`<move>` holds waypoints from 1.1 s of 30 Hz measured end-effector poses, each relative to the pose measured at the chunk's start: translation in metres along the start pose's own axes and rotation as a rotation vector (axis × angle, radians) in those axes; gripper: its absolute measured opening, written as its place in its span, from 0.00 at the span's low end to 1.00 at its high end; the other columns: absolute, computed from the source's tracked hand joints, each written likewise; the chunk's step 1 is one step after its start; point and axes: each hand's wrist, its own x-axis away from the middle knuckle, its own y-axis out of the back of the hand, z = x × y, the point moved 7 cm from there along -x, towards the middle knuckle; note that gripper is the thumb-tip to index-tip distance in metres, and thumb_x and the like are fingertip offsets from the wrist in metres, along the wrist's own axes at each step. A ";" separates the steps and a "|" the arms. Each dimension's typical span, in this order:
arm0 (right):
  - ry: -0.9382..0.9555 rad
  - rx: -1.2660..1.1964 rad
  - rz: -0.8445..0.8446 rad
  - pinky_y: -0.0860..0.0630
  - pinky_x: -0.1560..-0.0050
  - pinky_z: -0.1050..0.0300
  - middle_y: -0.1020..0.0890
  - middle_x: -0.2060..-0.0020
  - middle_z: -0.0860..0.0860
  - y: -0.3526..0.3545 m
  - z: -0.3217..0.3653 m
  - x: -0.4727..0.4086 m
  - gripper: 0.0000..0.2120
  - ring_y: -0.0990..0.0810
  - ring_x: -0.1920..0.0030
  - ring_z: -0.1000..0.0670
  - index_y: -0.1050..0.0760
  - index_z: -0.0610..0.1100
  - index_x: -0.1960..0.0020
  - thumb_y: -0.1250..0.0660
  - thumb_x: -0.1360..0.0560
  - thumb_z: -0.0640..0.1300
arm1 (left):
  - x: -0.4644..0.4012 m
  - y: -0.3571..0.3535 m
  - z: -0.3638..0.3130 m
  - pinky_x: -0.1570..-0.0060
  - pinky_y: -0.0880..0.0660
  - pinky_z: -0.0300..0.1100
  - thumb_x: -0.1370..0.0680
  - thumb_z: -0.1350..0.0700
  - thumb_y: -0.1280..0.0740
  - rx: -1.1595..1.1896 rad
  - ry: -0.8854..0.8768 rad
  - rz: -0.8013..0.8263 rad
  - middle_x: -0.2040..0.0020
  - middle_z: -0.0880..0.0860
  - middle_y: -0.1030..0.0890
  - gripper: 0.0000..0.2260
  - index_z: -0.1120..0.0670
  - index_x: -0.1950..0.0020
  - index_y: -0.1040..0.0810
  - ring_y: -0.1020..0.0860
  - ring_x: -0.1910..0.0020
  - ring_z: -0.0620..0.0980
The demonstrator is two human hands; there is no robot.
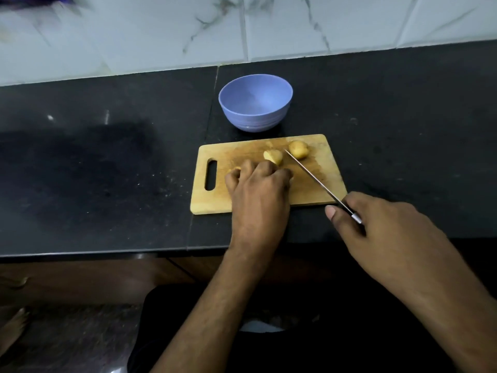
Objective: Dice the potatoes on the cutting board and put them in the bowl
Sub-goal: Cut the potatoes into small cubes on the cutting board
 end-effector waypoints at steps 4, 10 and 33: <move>-0.020 -0.009 -0.033 0.36 0.73 0.58 0.26 0.72 0.54 0.008 -0.010 -0.001 0.19 0.26 0.70 0.56 0.36 0.52 0.63 0.48 0.21 0.65 | -0.023 -0.017 -0.020 0.46 0.36 0.52 0.22 0.52 0.30 -0.025 -0.013 0.062 0.55 0.50 0.20 0.05 0.51 0.54 0.16 0.26 0.48 0.54; -0.061 -0.006 -0.017 0.35 0.73 0.58 0.26 0.72 0.53 0.013 -0.023 0.001 0.20 0.26 0.71 0.56 0.36 0.51 0.63 0.48 0.21 0.65 | -0.023 -0.026 -0.030 0.51 0.43 0.46 0.24 0.52 0.28 0.045 0.042 0.065 0.57 0.48 0.17 0.04 0.50 0.51 0.17 0.25 0.49 0.53; 0.049 0.030 0.033 0.35 0.73 0.60 0.25 0.69 0.55 -0.009 0.019 -0.006 0.18 0.28 0.69 0.58 0.29 0.54 0.53 0.49 0.21 0.66 | 0.007 0.023 0.071 0.47 0.24 0.59 0.29 0.51 0.22 0.411 0.366 -0.133 0.56 0.43 0.21 0.11 0.43 0.50 0.19 0.22 0.53 0.44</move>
